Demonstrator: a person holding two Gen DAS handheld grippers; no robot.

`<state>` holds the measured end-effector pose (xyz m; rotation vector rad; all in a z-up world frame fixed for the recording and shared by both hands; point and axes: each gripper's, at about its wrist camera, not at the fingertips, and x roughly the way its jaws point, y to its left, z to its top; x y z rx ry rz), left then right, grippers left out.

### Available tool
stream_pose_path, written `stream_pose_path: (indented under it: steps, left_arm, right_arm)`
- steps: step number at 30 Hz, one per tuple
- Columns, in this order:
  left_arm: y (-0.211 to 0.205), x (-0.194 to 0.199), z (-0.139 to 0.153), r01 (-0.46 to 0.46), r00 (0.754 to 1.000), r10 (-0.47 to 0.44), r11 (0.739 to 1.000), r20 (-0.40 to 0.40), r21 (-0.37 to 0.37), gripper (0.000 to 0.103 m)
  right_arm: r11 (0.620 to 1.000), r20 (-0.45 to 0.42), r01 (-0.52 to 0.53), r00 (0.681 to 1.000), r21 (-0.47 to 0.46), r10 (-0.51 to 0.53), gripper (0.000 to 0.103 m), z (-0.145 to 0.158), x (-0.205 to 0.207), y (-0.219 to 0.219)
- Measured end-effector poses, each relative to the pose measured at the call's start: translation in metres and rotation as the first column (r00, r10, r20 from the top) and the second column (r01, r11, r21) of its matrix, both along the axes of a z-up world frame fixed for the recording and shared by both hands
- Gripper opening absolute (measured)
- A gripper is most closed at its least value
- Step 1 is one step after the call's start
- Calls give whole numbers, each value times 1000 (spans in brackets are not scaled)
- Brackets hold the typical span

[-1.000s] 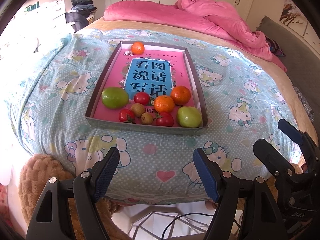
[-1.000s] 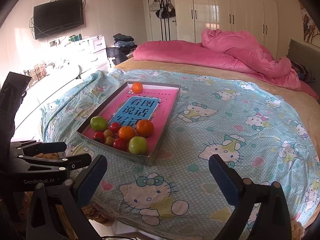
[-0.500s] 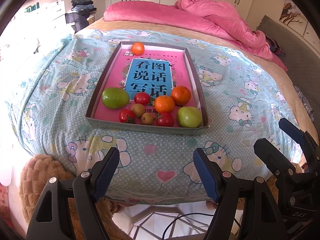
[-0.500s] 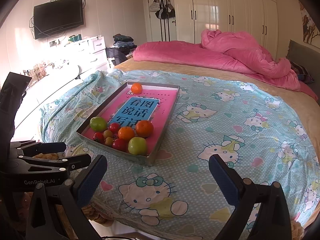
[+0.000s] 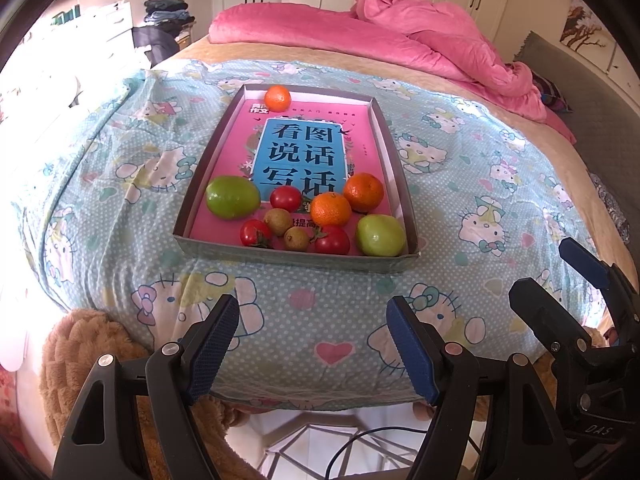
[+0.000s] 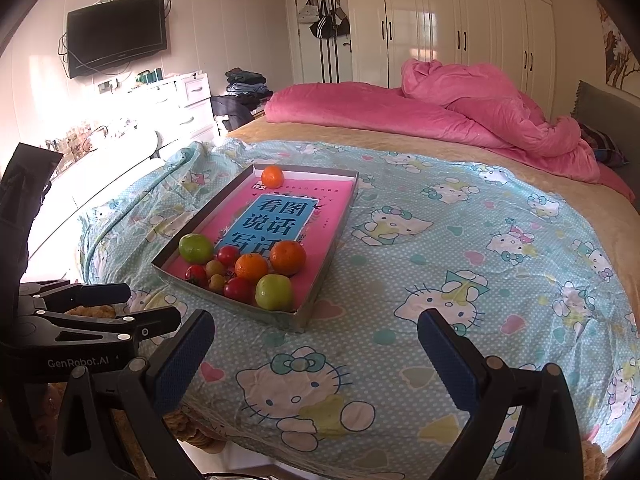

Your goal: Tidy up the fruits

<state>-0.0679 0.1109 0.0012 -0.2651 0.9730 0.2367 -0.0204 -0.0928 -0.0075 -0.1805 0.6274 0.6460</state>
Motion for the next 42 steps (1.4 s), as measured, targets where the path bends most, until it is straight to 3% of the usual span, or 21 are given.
stream_pose_path:
  steps: [42]
  left_arm:
    - [-4, 0, 5, 2, 1000, -3, 1000, 9, 31, 77]
  right_arm:
    - [1000, 23, 18, 1000, 1, -18, 102, 5, 0, -3]
